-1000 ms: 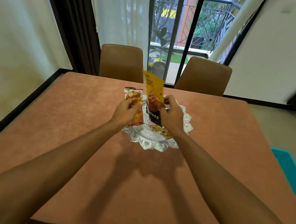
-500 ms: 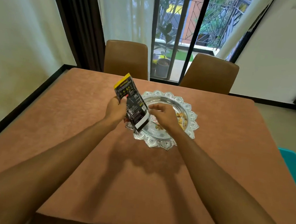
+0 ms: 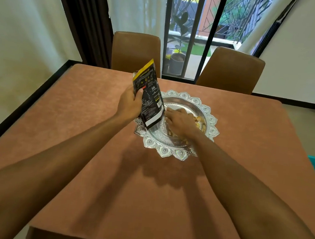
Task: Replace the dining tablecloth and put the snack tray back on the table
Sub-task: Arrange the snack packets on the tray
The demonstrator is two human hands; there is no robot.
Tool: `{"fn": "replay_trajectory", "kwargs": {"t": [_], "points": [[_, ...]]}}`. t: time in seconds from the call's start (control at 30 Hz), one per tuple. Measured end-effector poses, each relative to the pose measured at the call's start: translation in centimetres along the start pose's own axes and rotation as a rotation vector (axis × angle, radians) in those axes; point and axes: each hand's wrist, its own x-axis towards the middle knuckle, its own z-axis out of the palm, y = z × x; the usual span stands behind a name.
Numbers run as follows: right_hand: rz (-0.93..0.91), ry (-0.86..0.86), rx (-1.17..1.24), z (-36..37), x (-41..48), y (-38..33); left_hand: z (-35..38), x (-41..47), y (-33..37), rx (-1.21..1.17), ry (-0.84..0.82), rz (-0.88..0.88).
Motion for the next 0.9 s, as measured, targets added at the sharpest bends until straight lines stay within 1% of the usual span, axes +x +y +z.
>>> {"fn": "replay_trajectory", "kwargs": {"t": [0.03, 0.13, 0.17, 0.27, 0.3, 0.37, 0.43, 0.53, 0.63, 0.7, 0.73, 0.83, 0.9], "points": [[0.007, 0.015, 0.006, -0.4, 0.3, 0.4, 0.1, 0.2, 0.0, 0.017, 0.001, 0.03], [0.067, 0.192, 0.059, -1.2, -0.3, 2.5, 0.2, 0.5, -0.1, 0.066, 0.006, 0.106], [0.088, 0.209, 0.055, -1.3, -0.8, 3.2, 0.2, 0.6, -0.2, 0.077, 0.008, 0.121], [0.117, 0.1, 0.004, -1.1, -2.8, 4.4, 0.4, 0.7, -0.3, 0.087, 0.008, 0.144], [0.123, 0.09, 0.006, -0.9, -3.5, 4.3, 0.4, 0.7, -0.3, 0.087, -0.001, 0.145], [0.109, 0.118, 0.016, -0.3, -4.8, 3.8, 0.6, 0.7, 0.0, 0.096, -0.017, 0.163], [0.044, 0.123, -0.005, 0.5, -6.0, 3.0, 0.6, 0.9, 0.3, 0.106, -0.025, 0.2], [-0.047, 0.178, -0.059, 0.5, -6.8, 2.4, 0.6, 1.2, 0.9, 0.144, -0.016, 0.28], [-0.041, 0.234, -0.015, -0.3, -5.8, 2.3, 0.9, 1.6, 1.3, 0.225, -0.042, 0.366], [-0.04, 0.19, 0.117, -0.7, -4.7, 2.0, 1.3, 2.1, 1.9, 0.29, -0.089, 0.419], [-0.059, 0.141, 0.171, -0.8, -4.2, 2.0, 1.6, 2.4, 2.3, 0.319, -0.113, 0.451], [-0.146, -0.033, 0.196, -0.8, -3.7, 1.9, 3.0, 3.0, 3.5, 0.402, -0.207, 0.556], [-0.211, -0.075, 0.196, -0.6, -4.5, 2.0, 4.3, 3.2, 4.2, 0.464, -0.287, 0.593]]}}
